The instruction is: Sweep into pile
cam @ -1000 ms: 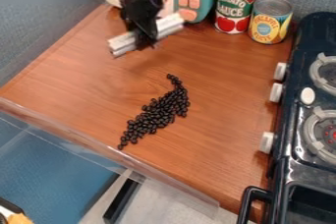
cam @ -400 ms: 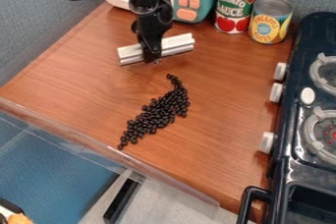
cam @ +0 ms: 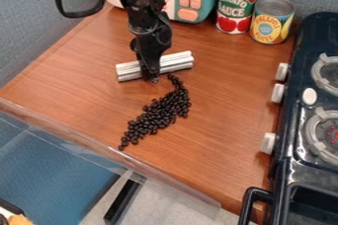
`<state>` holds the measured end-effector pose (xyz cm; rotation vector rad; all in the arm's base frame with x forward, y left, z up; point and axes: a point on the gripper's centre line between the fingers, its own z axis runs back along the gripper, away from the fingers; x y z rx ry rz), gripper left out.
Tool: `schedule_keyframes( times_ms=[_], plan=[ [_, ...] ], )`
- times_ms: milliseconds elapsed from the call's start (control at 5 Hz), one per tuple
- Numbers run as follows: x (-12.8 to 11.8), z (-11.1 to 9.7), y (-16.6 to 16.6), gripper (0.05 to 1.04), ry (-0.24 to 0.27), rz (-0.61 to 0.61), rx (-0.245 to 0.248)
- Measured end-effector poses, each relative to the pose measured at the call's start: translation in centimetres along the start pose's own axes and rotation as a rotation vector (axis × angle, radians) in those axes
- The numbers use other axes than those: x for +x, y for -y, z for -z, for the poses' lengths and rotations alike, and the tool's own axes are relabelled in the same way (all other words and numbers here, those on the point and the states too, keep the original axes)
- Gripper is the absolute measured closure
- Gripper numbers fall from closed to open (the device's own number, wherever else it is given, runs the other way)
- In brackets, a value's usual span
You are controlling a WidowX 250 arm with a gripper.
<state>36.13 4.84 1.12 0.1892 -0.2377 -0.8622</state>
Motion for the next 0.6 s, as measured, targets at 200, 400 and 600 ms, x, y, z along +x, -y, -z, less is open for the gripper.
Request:
schedule_keyframes(
  times_ms=[200,400,600],
  plan=[
    [-0.2,0.0,0.6,0.701,0.003,0.009,0.002],
    [-0.2,-0.3,1.9,0.701,0.008,0.029,-0.008],
    [-0.1,-0.7,3.3,0.7,0.014,0.044,-0.027]
  ],
)
